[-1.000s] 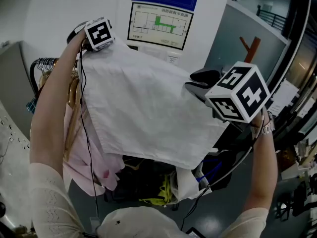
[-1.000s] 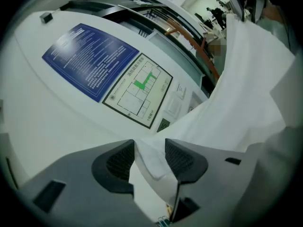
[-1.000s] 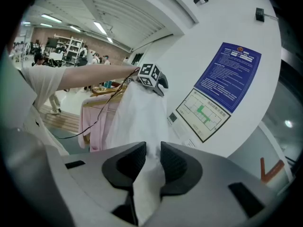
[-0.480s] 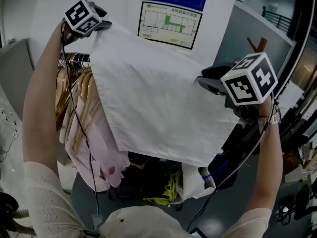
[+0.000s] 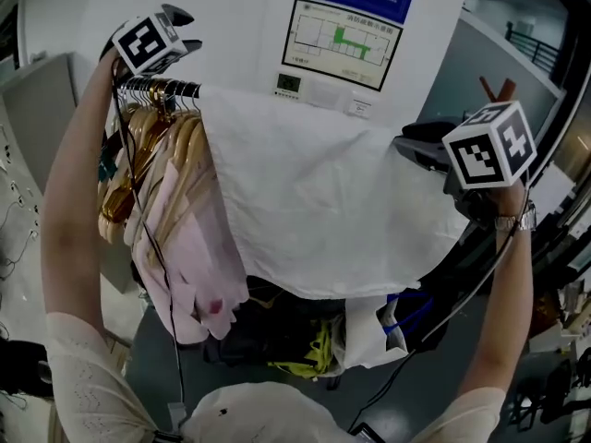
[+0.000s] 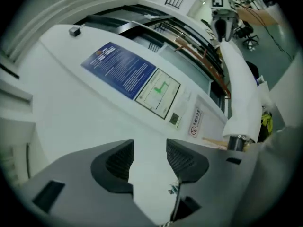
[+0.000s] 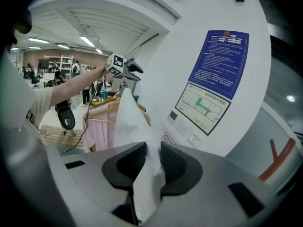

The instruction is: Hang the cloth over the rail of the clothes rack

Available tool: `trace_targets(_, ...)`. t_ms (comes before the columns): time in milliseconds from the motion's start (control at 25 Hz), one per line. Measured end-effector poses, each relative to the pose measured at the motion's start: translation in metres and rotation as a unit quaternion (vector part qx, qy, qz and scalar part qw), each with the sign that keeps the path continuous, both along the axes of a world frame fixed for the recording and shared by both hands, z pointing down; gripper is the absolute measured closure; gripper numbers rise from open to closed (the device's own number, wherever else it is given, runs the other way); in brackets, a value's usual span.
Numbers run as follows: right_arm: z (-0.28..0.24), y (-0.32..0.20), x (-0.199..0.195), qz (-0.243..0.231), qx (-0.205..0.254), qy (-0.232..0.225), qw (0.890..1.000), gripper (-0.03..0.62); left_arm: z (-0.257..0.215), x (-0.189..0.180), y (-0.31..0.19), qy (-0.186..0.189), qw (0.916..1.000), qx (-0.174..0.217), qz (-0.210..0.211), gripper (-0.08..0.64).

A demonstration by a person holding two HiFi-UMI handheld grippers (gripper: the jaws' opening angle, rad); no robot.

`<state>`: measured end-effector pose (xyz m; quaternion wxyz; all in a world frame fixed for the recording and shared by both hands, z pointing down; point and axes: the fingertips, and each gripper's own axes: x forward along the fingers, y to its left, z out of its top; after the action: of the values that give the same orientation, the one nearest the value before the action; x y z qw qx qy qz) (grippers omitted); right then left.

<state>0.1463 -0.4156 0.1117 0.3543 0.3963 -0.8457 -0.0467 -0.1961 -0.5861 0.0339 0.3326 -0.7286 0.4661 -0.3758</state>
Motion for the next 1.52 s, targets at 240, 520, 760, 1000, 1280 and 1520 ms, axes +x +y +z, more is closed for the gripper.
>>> trace_targets(240, -0.002, 0.003, -0.001, 0.002, 0.015, 0.004, 1.0, 0.48, 0.0, 0.078, 0.061, -0.066, 0.9928, 0.06, 0.08, 0.353)
trace_targets(520, 0.0, 0.007, 0.0, 0.009, 0.031, -0.002, 0.999, 0.48, 0.038, 0.133, 0.141, -0.102, 0.989, 0.08, 0.072, 0.353)
trace_targets(760, 0.001, 0.013, 0.001, 0.019, 0.047, -0.023, 0.998, 0.48, 0.083, 0.128, 0.178, -0.052, 0.9983, 0.018, 0.018, 0.354)
trace_targets(1000, -0.002, 0.023, 0.001, 0.019, 0.103, -0.009, 0.994, 0.481, 0.124, 0.13, 0.194, 0.133, 0.9908, 0.012, 0.024, 0.433)
trace_targets(1280, 0.01, 0.083, -0.008, 0.03, 0.154, -0.084, 0.984, 0.486, 0.182, 0.127, 0.195, 0.284, 0.9587, -0.016, 0.003, 0.545)
trace_targets(1520, 0.127, 0.109, 0.015, 0.106, 0.112, -0.214, 0.965, 0.574, 0.257, 0.164, 0.213, 0.349, 0.9319, -0.096, 0.028, 0.548)
